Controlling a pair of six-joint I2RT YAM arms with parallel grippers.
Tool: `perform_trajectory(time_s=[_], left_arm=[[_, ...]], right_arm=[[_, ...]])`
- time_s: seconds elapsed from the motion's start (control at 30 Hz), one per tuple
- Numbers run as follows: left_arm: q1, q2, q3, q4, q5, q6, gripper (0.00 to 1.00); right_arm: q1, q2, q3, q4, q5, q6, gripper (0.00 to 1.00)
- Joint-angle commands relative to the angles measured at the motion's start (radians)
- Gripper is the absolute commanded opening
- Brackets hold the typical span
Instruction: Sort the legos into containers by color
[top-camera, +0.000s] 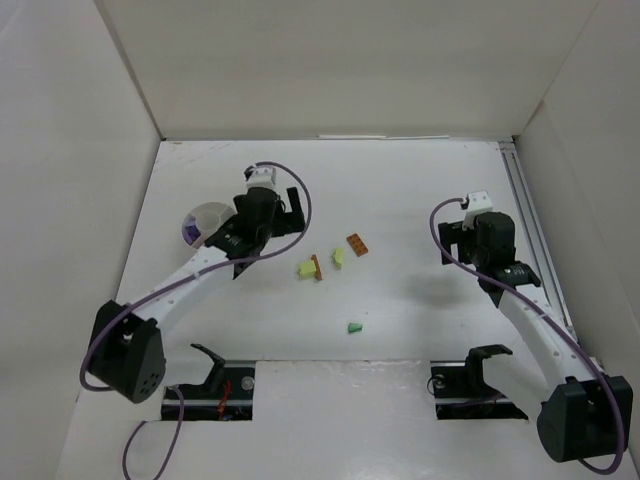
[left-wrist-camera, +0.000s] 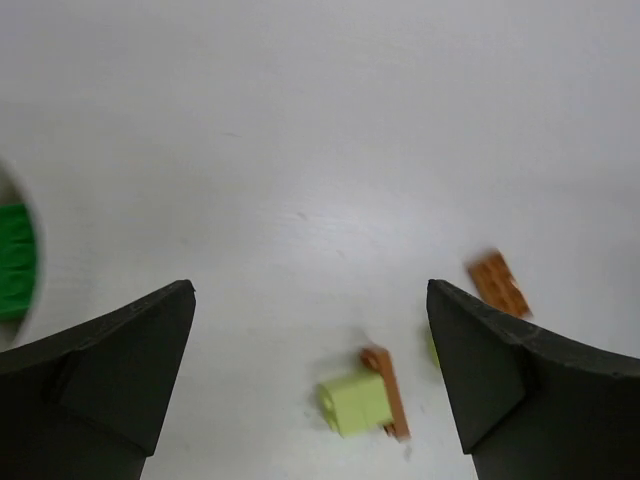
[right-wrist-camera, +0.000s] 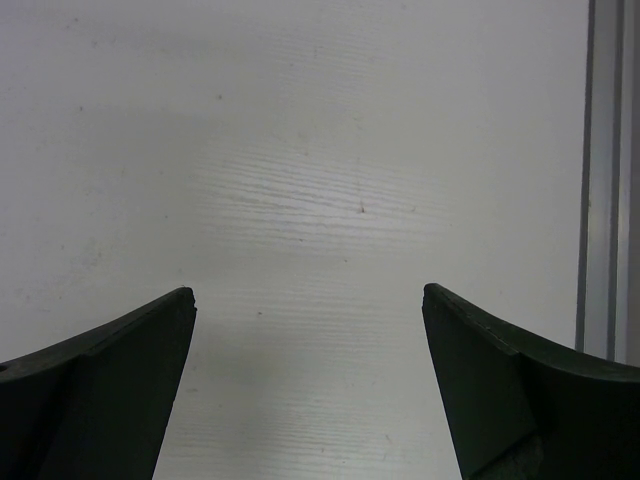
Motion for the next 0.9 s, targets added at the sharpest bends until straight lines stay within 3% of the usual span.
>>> perform_trajectory(time_s=[0.0, 0.1, 0.13, 0.27, 0.37, 0.5, 0.6, 0.73, 0.87], left_arm=[[-0.046, -0.117, -0.113, 0.221, 0.512, 0.188, 1.0], [-0.195, -0.14, -0.167, 0.23, 0.55, 0.24, 1.0], [-0.295, -0.14, -0.167, 0.23, 0.533, 0.266, 1.0], [-0.515, -0.067, -0.167, 0.178, 0.423, 0.32, 1.0], [-0.598, 0.005, -0.141, 0.115, 0.378, 0.32, 0.96], [-0.618, 0.039, -0.141, 0.101, 0.393, 0.311, 0.9], [-0.618, 0.085, -0.15, 0.101, 0.393, 0.311, 0.74], [-0.629, 0.148, -0.138, 0.084, 0.381, 0.311, 0.73], [-0.672, 0.192, -0.102, 0.063, 0.381, 0.322, 0.65]], right_arm=[[-0.008, -0.029, 0.031, -0.02, 0.118, 0.082, 1.0], [-0.017, -0.029, 0.054, -0.057, 0.161, 0.1, 1.0], [-0.017, -0.029, 0.054, -0.066, 0.161, 0.101, 1.0], [-0.017, -0.029, 0.063, -0.054, 0.059, 0.053, 1.0], [-0.017, -0.007, 0.072, -0.054, -0.046, 0.004, 1.0], [-0.017, -0.016, 0.063, -0.022, -0.165, -0.03, 0.98], [-0.017, -0.039, 0.051, -0.013, -0.219, -0.048, 0.98], [-0.017, -0.039, 0.051, -0.013, -0.265, -0.061, 0.98], [-0.017, -0.03, 0.042, 0.018, -0.275, -0.035, 0.98]])
